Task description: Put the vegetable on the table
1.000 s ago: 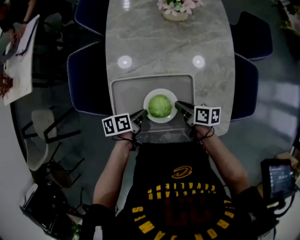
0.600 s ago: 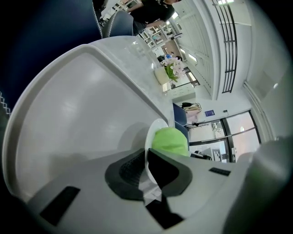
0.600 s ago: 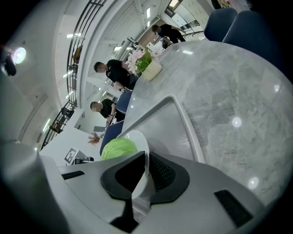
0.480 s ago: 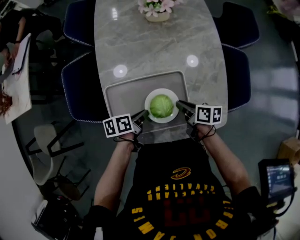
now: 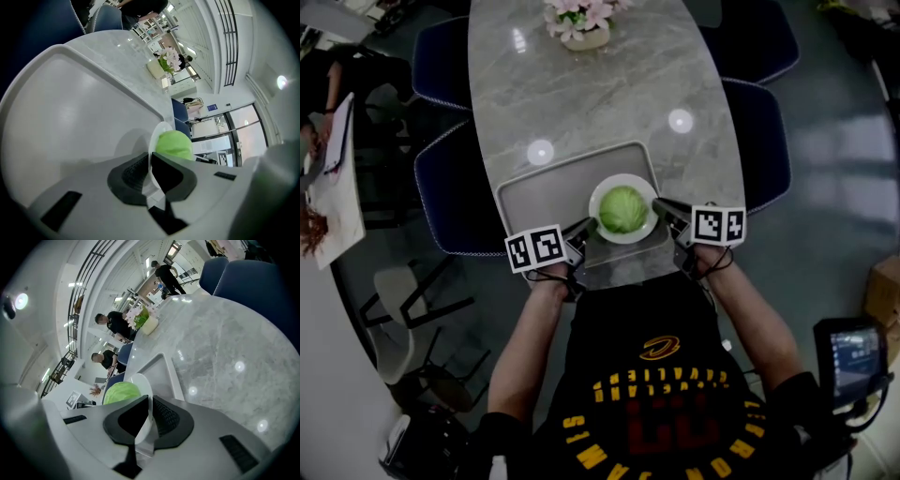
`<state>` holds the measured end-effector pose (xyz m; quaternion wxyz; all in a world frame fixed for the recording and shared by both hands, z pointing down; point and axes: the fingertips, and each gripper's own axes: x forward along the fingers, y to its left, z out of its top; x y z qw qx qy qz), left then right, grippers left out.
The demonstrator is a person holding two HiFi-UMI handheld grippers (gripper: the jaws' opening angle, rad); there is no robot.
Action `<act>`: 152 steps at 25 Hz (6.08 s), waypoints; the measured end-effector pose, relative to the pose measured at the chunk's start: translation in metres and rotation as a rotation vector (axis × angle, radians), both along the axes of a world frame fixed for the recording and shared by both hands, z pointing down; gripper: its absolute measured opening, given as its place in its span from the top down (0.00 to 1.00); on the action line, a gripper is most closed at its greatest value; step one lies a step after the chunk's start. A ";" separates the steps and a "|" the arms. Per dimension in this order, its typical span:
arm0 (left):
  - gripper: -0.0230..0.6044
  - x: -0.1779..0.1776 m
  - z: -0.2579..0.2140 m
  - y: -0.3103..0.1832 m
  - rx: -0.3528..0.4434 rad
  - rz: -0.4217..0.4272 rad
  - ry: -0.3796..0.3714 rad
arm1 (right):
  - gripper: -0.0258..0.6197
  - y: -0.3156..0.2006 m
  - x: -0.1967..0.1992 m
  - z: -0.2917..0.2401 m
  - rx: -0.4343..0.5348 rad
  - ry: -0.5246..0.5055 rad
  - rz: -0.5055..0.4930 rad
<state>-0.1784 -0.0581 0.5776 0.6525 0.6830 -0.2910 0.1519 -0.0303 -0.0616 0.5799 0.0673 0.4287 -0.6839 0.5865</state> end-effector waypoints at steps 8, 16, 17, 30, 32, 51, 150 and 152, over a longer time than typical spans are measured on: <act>0.92 0.044 -0.013 -0.010 0.023 0.008 0.002 | 0.91 -0.008 0.044 -0.011 0.018 0.005 0.014; 0.92 0.094 -0.011 -0.025 0.022 -0.007 -0.004 | 0.91 -0.026 0.094 -0.008 0.028 0.002 0.001; 0.92 0.097 -0.010 -0.026 0.021 -0.006 -0.005 | 0.91 -0.027 0.098 -0.007 0.027 0.002 0.002; 0.92 0.155 -0.011 -0.045 0.020 0.000 -0.014 | 0.91 -0.046 0.156 -0.009 0.030 0.015 0.005; 0.92 0.163 -0.011 -0.049 0.021 -0.003 -0.017 | 0.91 -0.050 0.164 -0.009 0.033 0.017 0.002; 0.92 0.233 0.023 -0.092 0.018 -0.020 -0.092 | 0.91 -0.093 0.235 0.026 0.008 0.077 0.030; 0.96 0.178 -0.178 0.007 0.773 0.102 -0.107 | 0.95 -0.009 0.051 -0.160 0.625 0.094 -0.208; 0.96 0.174 -0.194 0.005 0.814 0.108 -0.094 | 0.95 -0.015 0.050 -0.180 0.670 0.118 -0.195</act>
